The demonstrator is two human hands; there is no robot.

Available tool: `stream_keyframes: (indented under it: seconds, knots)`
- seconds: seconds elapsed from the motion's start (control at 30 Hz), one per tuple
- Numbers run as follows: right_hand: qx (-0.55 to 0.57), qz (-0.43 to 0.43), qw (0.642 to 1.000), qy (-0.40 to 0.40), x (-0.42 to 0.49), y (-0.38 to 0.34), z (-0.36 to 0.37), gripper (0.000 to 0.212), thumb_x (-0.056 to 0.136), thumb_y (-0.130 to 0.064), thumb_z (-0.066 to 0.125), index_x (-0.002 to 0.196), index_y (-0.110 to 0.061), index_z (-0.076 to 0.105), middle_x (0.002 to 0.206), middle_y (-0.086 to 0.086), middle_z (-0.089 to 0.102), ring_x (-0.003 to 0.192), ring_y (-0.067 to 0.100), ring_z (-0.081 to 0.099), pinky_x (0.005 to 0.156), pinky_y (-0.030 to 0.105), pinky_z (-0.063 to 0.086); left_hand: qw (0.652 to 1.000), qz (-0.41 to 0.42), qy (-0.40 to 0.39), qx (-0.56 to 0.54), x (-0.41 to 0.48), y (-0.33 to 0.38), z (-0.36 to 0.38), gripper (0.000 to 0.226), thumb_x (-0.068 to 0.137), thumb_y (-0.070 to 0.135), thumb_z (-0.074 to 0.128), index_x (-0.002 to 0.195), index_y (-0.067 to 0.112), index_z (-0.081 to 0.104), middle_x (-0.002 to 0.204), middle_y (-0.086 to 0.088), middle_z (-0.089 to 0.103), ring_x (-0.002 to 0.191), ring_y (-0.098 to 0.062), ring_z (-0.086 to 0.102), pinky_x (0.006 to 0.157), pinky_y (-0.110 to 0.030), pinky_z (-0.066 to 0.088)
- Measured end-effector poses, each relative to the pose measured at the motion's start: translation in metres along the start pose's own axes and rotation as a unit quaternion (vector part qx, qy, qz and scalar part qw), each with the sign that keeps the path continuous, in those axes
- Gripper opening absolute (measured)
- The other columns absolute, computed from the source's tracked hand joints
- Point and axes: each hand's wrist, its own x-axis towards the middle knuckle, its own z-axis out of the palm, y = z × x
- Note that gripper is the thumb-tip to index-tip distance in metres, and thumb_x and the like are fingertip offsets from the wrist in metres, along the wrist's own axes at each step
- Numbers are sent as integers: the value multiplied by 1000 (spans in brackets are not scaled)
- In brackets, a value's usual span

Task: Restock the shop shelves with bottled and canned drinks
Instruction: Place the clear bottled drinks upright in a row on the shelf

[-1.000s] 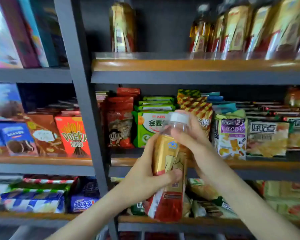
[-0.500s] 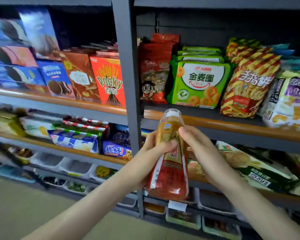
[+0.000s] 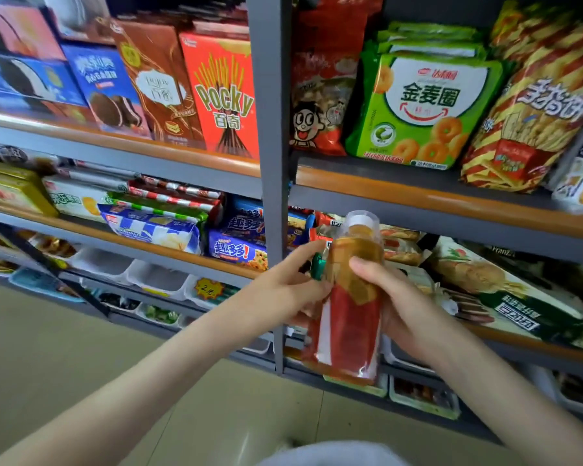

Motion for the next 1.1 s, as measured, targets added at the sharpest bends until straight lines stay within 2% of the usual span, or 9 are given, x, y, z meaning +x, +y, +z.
stream_keyframes:
  seconds: [0.13, 0.23, 0.3, 0.43, 0.57, 0.67, 0.83, 0.97, 1.1]
  knots:
    - [93, 8, 996, -13, 1, 9, -10, 65, 77, -42, 68, 135, -18, 49, 116, 9, 70, 104, 24, 69, 76, 35, 56, 974, -137, -94, -153, 10, -15, 3, 57, 69, 49, 73, 119, 24, 61, 98, -2, 71, 86, -18, 70, 75, -35, 58]
    - [116, 9, 993, -14, 5, 22, -6, 62, 84, -41, 59, 139, -18, 43, 123, 14, 66, 110, 29, 65, 76, 38, 59, 942, -183, -142, -243, 13, -29, 13, 31, 77, 44, 69, 94, 18, 75, 97, -6, 74, 84, -19, 72, 72, -33, 59]
    - [109, 17, 994, 1, 7, 31, -7, 61, 86, -43, 54, 140, -18, 41, 124, 12, 65, 113, 26, 64, 86, 39, 57, 946, -186, -128, -234, 15, -36, 16, 34, 77, 45, 65, 96, 18, 72, 95, -4, 75, 82, -17, 72, 72, -31, 59]
    - [-42, 37, 998, 31, 10, 42, -22, 53, 85, -49, 55, 128, -18, 57, 121, 1, 68, 116, 17, 62, 104, 47, 45, 970, -189, -86, -128, 21, -49, 11, 55, 70, 59, 75, 106, 18, 65, 102, -2, 75, 91, -17, 72, 81, -31, 58]
    - [-80, 114, 990, 3, 12, 47, -22, 54, 76, -54, 59, 119, -21, 59, 110, 5, 72, 105, 21, 68, 86, 42, 57, 982, -181, -55, -12, 17, -55, 11, 84, 50, 70, 73, 117, 21, 62, 105, -1, 74, 97, -20, 71, 93, -42, 54]
    - [-51, 129, 990, -4, 17, 51, -16, 65, 70, -52, 65, 125, -19, 54, 112, 7, 71, 101, 21, 69, 80, 40, 58, 983, -147, -33, 102, 14, -55, 13, 79, 61, 64, 78, 125, 25, 54, 107, 3, 72, 91, -15, 71, 87, -38, 57]
    - [-63, 79, 995, -11, 23, 50, -11, 62, 75, -38, 69, 129, -13, 51, 110, 6, 72, 101, 23, 70, 81, 37, 58, 987, -101, -29, 124, 2, -52, 3, 51, 80, 41, 74, 124, 33, 50, 103, 12, 69, 87, -8, 71, 82, -30, 59]
    - [-64, 21, 997, -35, 26, 40, -8, 67, 70, -24, 72, 132, -25, 46, 118, 5, 68, 105, 21, 67, 86, 38, 57, 977, -36, 25, 210, -4, -54, -5, 72, 77, 36, 77, 138, 37, 37, 103, 15, 67, 90, -1, 67, 79, -21, 56]
    - [-210, -91, 973, -23, 25, 30, 0, 78, 60, -34, 86, 126, -32, 44, 114, -6, 65, 106, 10, 64, 91, 29, 52, 940, 48, 109, 321, -6, -58, -3, 88, 72, 47, 78, 145, 35, 30, 104, 13, 68, 89, -4, 64, 77, -13, 49]
